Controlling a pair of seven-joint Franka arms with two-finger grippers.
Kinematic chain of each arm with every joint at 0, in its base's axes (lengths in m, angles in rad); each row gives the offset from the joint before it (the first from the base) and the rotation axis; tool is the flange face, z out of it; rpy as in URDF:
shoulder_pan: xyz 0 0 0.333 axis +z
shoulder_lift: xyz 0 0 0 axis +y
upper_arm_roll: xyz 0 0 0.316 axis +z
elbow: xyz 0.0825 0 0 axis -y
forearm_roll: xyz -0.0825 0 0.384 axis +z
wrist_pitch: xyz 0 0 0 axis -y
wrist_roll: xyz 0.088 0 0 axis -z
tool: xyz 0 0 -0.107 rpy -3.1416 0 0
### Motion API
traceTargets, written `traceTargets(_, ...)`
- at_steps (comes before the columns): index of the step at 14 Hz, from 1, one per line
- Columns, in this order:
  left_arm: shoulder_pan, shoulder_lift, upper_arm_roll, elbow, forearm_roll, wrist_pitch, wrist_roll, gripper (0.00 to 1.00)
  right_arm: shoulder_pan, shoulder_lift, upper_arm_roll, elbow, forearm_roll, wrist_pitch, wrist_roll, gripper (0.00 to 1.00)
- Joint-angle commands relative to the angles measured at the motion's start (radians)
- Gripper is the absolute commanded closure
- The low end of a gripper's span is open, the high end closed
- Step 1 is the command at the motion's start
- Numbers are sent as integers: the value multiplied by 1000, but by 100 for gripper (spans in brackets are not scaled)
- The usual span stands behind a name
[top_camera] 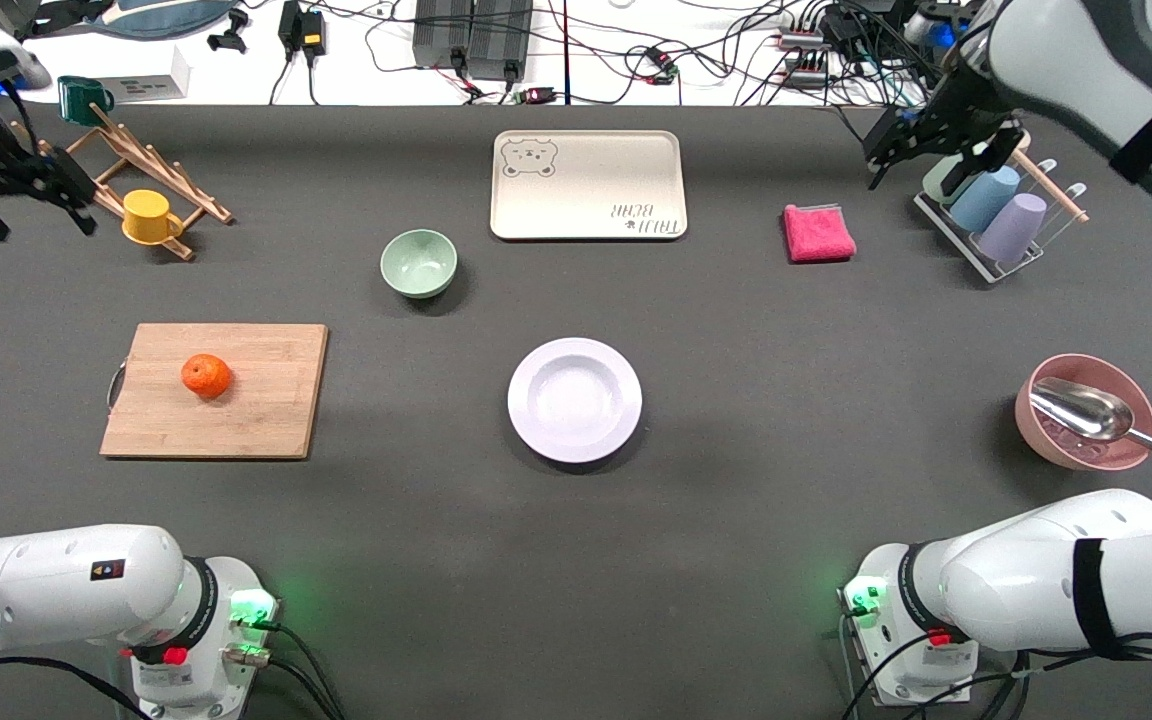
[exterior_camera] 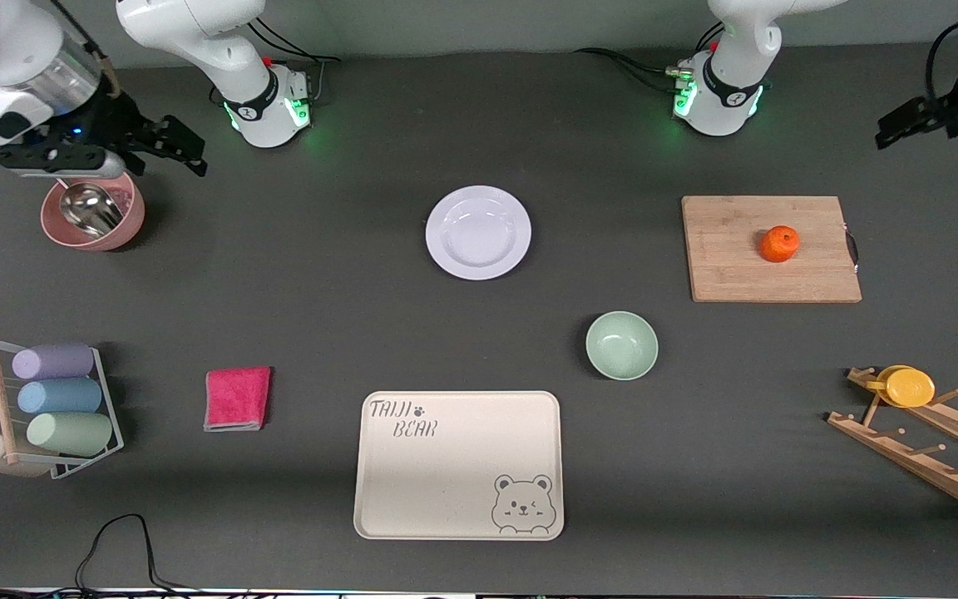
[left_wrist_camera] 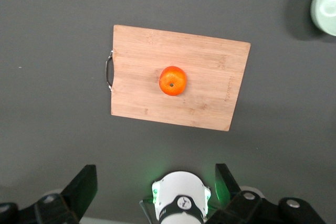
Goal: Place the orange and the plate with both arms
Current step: 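Lower the left gripper onto the orange while the right gripper approaches the plate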
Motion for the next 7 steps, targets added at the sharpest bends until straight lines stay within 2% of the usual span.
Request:
traceTargets(1,0,-28,16,-172,-19,154,20,0,2,-59,7,-74,-9,39,19,0)
traceTargets(3,0,-22,19,-264,-22,272,20,0,-6,-59,4,-81,24,39,-10,0)
traceTargets(7,1,30,20,-465,-21,566,25,0,-68,-59,-7,-181,229,63,-200,0)
